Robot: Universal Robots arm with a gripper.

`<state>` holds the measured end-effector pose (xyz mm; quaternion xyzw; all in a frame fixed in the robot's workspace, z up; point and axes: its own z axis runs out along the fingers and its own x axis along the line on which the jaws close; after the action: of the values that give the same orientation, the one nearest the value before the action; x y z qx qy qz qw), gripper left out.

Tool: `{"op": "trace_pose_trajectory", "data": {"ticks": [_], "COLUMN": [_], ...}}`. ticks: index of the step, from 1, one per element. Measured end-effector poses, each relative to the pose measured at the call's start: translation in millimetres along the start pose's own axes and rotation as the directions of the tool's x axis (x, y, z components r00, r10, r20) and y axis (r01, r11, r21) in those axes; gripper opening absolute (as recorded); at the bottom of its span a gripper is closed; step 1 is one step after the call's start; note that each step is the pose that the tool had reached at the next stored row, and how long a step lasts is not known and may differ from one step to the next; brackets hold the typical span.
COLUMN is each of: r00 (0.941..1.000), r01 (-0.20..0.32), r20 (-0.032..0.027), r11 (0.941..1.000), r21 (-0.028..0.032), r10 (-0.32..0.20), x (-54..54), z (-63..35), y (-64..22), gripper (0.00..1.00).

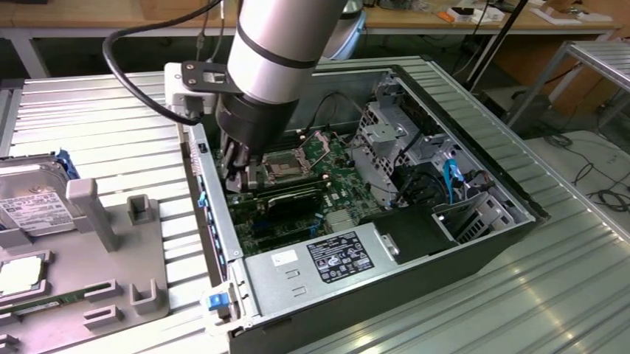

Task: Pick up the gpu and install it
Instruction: 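Press down on the gpu until it lock into place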

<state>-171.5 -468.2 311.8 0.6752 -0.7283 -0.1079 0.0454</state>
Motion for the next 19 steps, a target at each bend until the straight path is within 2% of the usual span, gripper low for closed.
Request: {"op": "trace_pose_trajectory", "data": {"ticks": [3,6,7,9,10,11,15,16,19], "r00": [1.0,1.0,0.9999,0.9998,0.9997,0.9996,0.9996,0.9996,0.9996], "r01": [-0.001,0.0,0.002,0.014,0.021,0.024,0.025,0.025,0.026], "r20": [0.0003,0.0059,0.0099,0.0121,0.0122,0.0118,0.0114,0.0113,0.0114], "r11": [1.0,1.0,1.0,0.9979,0.9961,0.9956,0.9956,0.9956,0.9956], "r21": [-0.0003,0.0008,0.0058,0.0632,0.0854,0.0904,0.0905,0.0904,0.0904], "r10": [0.001,0.0,-0.002,-0.015,-0.022,-0.025,-0.026,-0.027,-0.027], "x": [-0.5,-1.6,-2.1,-2.3,-2.4,-2.7,-4.2,-4.7,-4.7], "z": [-5.0,-7.8,-9.2,-9.7,-9.9,-10.1,-11.0,-10.7,-3.3], "y": [-0.1,-13.0,-18.6,-21.8,-22.5,-25.5,-47.0,-55.4,-69.7], "gripper": [0.11,0.11,0.11,0.11,0.11,0.11,0.11,0.11,0.11]}}
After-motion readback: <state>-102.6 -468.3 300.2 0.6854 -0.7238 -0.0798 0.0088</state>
